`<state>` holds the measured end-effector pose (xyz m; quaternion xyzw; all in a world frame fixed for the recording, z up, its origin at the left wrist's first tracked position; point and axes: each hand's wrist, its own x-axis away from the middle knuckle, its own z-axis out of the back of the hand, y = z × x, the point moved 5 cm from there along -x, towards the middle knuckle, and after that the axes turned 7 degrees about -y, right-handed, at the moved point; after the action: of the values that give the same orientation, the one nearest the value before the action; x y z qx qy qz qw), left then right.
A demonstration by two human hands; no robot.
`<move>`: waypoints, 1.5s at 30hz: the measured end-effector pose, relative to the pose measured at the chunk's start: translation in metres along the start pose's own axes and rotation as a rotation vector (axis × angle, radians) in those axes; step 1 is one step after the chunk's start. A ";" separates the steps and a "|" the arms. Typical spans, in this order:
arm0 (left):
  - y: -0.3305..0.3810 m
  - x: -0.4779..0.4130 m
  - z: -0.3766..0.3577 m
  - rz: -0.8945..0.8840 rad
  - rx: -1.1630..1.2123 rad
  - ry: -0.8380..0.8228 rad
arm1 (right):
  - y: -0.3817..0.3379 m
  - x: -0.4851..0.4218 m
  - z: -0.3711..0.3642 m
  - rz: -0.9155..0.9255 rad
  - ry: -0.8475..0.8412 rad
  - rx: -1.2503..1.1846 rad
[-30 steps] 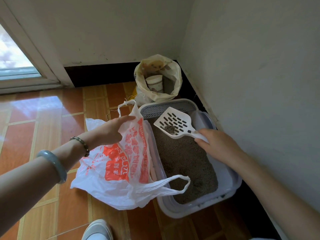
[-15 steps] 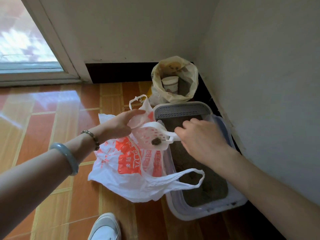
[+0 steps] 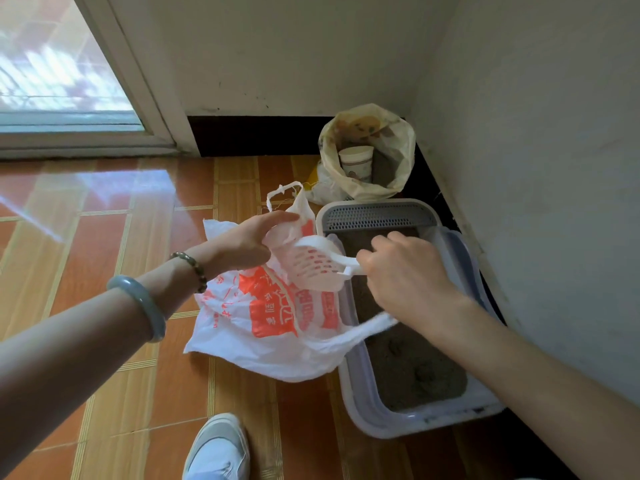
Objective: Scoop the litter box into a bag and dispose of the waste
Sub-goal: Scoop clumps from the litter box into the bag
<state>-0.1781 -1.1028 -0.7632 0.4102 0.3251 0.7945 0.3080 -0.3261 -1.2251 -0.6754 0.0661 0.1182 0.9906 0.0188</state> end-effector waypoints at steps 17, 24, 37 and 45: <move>-0.006 -0.004 -0.027 -0.003 -0.217 -0.158 | 0.099 0.063 -0.054 -0.390 -0.532 -0.252; -0.005 -0.006 -0.037 0.011 -0.188 -0.175 | 0.065 0.085 -0.122 -0.349 -0.929 -0.244; -0.002 -0.010 -0.036 0.037 -0.171 -0.156 | 0.047 0.078 -0.169 -0.498 -0.748 -0.518; -0.005 -0.005 -0.033 0.048 -0.193 -0.135 | 0.058 0.082 -0.174 -0.550 -0.644 -0.565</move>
<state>-0.2026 -1.1121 -0.7844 0.4389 0.2156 0.7997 0.3483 -0.4325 -1.3178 -0.8189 0.3269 -0.1530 0.8716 0.3317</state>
